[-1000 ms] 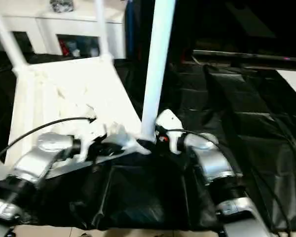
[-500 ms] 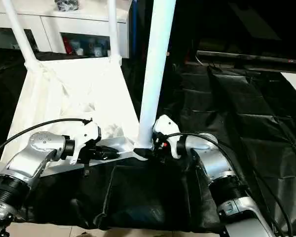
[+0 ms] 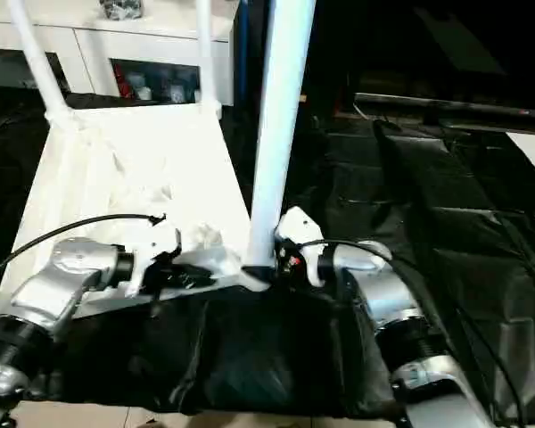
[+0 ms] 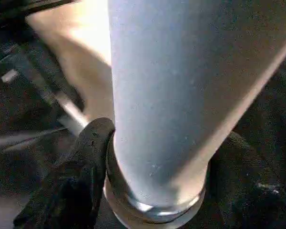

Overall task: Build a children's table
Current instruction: Rotate leg to tighten

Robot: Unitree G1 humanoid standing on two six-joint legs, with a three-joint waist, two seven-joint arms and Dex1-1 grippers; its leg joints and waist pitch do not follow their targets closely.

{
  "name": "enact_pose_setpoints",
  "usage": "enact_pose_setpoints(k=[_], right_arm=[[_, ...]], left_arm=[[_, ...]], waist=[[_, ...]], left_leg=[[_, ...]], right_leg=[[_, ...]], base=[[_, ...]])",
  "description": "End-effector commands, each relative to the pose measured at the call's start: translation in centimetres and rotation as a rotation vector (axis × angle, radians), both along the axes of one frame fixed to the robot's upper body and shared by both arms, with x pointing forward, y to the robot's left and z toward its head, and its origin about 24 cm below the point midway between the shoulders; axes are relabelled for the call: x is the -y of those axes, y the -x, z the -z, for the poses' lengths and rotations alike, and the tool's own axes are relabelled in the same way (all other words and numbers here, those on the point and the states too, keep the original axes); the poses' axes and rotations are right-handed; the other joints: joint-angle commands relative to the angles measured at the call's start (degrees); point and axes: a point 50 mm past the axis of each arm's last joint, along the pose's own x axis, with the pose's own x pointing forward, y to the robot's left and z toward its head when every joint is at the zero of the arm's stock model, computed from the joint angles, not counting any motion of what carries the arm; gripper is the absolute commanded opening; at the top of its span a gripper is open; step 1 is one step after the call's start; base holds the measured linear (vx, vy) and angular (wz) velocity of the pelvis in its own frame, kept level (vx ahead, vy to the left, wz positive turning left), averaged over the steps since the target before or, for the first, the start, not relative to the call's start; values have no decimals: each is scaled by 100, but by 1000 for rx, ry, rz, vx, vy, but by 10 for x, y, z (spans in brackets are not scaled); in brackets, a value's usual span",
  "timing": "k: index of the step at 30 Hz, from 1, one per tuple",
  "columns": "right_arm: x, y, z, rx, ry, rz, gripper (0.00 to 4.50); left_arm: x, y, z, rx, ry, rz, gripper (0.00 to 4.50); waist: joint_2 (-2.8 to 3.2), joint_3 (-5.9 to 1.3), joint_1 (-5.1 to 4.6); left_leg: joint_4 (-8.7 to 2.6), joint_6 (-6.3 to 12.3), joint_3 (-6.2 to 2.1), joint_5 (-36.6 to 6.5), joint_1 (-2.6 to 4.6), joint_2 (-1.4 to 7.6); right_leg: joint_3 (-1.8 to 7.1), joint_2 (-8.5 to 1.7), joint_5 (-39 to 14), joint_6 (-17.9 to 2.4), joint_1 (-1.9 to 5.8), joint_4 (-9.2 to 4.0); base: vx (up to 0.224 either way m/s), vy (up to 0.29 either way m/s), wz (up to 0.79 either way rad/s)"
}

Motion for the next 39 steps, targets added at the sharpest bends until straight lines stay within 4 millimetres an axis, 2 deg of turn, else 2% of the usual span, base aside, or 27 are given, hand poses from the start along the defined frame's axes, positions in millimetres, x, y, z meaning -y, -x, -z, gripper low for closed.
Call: enact_pose_setpoints(k=[1,2,3,4,5,6,7,8,9,10,11,12,14,15,17,19,20,22,23,24,25,27,30,35,37,39], right_arm=[[-3,-4,13,-67,2,172,267],[-8,-5,15,-67,1,223,267],[-11,-5,16,-63,1,250,267],[-22,-6,18,-67,-1,300,266],[-25,-6,18,-66,-2,308,266],[-36,-6,18,-63,-6,326,266],[-45,-6,16,-63,-26,316,266],[-47,-6,16,-63,-29,314,266],[-57,-5,12,-43,-41,286,266],[-60,-5,10,-29,-41,271,266],[-63,-5,7,-17,-54,246,266],[-64,-5,6,-16,-60,242,301],[-59,-6,3,-15,-76,227,336],[-57,-6,2,-15,-76,222,336],[-48,-8,0,6,-50,205,373],[-35,-10,-3,39,-11,183,386],[-30,-10,-4,50,1,172,386],[-14,-9,-8,59,26,98,386],[-9,-8,-9,58,30,63,386],[-5,-7,-10,56,31,37,386],[-1,-6,-12,65,40,1,386],[6,-3,-14,75,55,-66,386],[12,5,-17,61,66,-205,386],[13,10,-19,38,54,-293,386],[11,13,-19,30,60,-336,351],[9,15,-18,29,67,-363,346]], left_arm=[[11,-10,-6,60,20,-134,0],[19,-10,-6,53,39,-144,0],[25,-9,-7,46,53,-147,0],[37,-9,-7,56,60,-178,0],[41,-9,-7,58,63,-178,0],[54,-7,-6,54,82,-170,0],[62,-5,-6,48,100,-161,0],[63,-5,-6,48,103,-160,0],[70,-3,-6,44,111,-136,0],[72,-2,-5,43,109,-122,0],[72,-2,-4,46,98,-111,0],[72,-2,-4,49,94,-110,0],[66,-3,-7,66,95,-93,0],[63,-3,-8,72,98,-85,0],[55,-1,-9,60,100,-64,0],[45,3,-10,60,101,-17,0],[41,4,-10,55,101,-5,0],[29,7,-12,52,101,38,0],[24,7,-12,43,99,48,0],[21,7,-12,40,96,60,0],[17,8,-13,32,98,73,0],[10,8,-15,18,102,96,0],[-1,8,-17,2,91,151,0],[-6,7,-20,-14,97,188,0],[-6,7,-21,-16,94,206,0],[-6,7,-21,-22,91,218,0]], waist=[[26,-320,-33],[18,-330,-60],[91,-328,-57],[61,-332,-99],[50,-334,-111],[70,-336,-111],[66,-336,-128],[60,-343,-122],[55,-348,-128],[85,-349,-120],[89,-363,-121],[84,-362,-121],[88,-363,-119],[91,-365,-122],[97,-361,-128],[92,-360,-134],[96,-367,-118],[67,-367,-102],[89,-361,-90],[64,-366,-92],[79,-368,-63],[79,-363,-55],[70,-373,-14],[68,-383,36],[67,-380,40],[73,-382,43]], left_leg=[[-429,-133,-31,-1751,61,114],[-431,-153,-42,-1755,44,103],[-433,-160,-56,-1769,48,93],[-426,-148,-48,-1813,44,93],[-417,-128,-39,-1816,64,89],[-413,-112,-42,-1828,65,80],[-412,-90,-40,-1810,41,68],[-407,-54,-36,-1804,46,65],[-407,-32,-33,-1802,42,65],[-410,-20,-39,-1789,37,67],[-415,2,-34,-1735,23,70],[-416,13,-31,-1723,19,71],[-421,38,-28,-1708,15,73],[-422,43,-29,-1715,12,73],[-423,51,-28,-1751,17,77],[-427,66,-31,-1740,3,89],[-414,72,-22,-1766,41,98],[-415,114,-12,-1675,19,103],[-421,132,-11,-1660,28,103],[-417,141,-5,-1630,29,107],[-408,157,6,-1599,53,118],[-410,160,12,-1557,41,124],[-399,226,17,-1442,30,122],[-398,238,17,-1281,9,136],[-399,223,16,-1289,12,136],[-396,217,19,-1281,18,136]], right_leg=[[228,-388,-2581,-851,218,-482],[220,-402,-2699,-789,232,-478],[209,-399,-2750,-760,236,-494],[212,-387,-2729,-732,217,-513],[218,-379,-2695,-741,195,-523],[213,-377,-2709,-739,201,-524],[209,-366,-2729,-709,209,-527],[210,-371,-2743,-673,203,-542],[212,-366,-2718,-668,203,-537],[215,-369,-2682,-670,205,-534],[220,-361,-2485,-705,216,-518],[222,-357,-2430,-718,218,-512],[222,-357,-2308,-772,227,-498],[221,-357,-2305,-776,231,-496],[223,-358,-2302,-802,227,-494],[227,-368,-2303,-820,238,-492],[233,-371,-2272,-865,206,-499],[243,-369,-2144,-911,226,-475],[241,-354,-2093,-922,218,-468],[242,-354,-2050,-934,222,-465],[251,-360,-1947,-989,206,-454],[254,-354,-1797,-1074,209,-431],[257,-362,-1640,-1089,236,-413],[249,-373,-1488,-1165,253,-371],[247,-372,-1517,-1170,248,-377],[250,-374,-1518,-1166,246,-379]], base=[[0,0,0],[0,0,0],[0,0,0],[0,0,0],[0,0,0],[0,0,0],[0,0,0],[0,0,0],[0,0,0],[0,0,0],[0,0,0],[0,0,0],[0,0,0],[0,0,0],[0,0,0],[0,0,0],[0,0,0],[0,0,0],[0,0,0],[0,0,0],[0,0,0],[0,0,0],[0,0,0],[0,0,0],[0,0,0],[0,0,0]])
